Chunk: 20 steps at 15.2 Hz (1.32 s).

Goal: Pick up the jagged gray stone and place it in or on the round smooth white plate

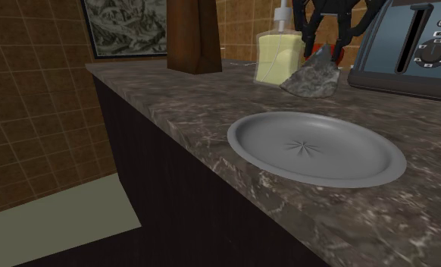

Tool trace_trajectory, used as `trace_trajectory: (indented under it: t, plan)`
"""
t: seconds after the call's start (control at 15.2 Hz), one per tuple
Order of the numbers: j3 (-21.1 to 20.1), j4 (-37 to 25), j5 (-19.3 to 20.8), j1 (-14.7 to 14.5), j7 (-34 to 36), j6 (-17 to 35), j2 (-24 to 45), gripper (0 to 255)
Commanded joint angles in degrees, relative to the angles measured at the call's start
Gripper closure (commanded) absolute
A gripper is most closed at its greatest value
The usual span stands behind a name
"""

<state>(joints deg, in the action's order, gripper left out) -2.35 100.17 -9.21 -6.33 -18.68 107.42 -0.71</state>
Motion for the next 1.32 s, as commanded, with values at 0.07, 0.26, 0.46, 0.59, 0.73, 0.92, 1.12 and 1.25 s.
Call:
trace_trajectory:
  t: [0.07,0.26,0.46,0.59,0.73,0.92,1.12,1.25]
  plan:
    - [0.0,-1.6,0.1,0.0,0.3,-1.5,0.1,255]
    - [1.3,5.2,-0.4,1.1,-2.4,-1.0,-5.8,255]
    - [2.7,11.1,-0.5,2.2,-5.0,-1.0,-11.3,255]
    - [3.8,14.7,-0.4,2.9,-6.7,-1.3,-14.9,255]
    - [3.3,12.2,-0.5,2.6,-5.9,-1.0,-12.3,0]
    - [0.6,6.2,2.6,2.2,4.1,-1.1,-5.5,0]
    - [-1.0,-1.3,6.0,1.3,13.6,-2.5,2.2,0]
    - [-1.5,-7.3,8.3,0.4,19.5,-4.3,7.8,0]
